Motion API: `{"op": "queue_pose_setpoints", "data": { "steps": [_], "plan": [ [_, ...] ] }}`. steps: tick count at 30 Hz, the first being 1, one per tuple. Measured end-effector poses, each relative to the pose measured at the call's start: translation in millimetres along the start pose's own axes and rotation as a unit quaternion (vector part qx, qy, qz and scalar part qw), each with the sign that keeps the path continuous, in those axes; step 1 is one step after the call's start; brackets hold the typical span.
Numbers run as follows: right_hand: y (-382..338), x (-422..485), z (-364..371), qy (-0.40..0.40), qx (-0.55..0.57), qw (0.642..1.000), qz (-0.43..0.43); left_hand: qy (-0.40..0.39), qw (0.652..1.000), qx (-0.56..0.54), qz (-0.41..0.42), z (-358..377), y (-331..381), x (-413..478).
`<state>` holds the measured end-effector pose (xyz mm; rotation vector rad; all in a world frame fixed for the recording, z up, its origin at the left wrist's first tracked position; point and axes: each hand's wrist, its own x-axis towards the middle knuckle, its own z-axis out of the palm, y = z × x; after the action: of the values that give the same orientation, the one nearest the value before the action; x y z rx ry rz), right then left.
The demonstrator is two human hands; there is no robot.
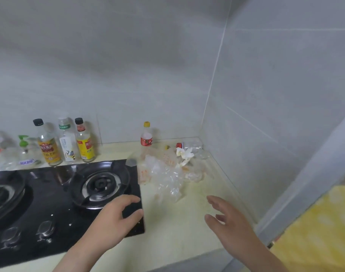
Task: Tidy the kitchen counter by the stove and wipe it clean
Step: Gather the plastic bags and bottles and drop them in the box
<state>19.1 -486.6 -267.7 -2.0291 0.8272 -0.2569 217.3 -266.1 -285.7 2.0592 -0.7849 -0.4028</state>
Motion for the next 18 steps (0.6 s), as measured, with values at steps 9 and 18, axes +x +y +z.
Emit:
{"op": "queue_pose_setpoints", "data": {
  "steps": [9,18],
  "plan": [
    [13,99,2,-0.023,0.009,1.000,0.019,-0.049,0.998,-0.010,-0.042,33,-23,99],
    [25,177,-12,-0.076,0.016,0.997,0.026,-0.018,0.996,-0.029,-0.087,77,-15,153]
  ]
}}
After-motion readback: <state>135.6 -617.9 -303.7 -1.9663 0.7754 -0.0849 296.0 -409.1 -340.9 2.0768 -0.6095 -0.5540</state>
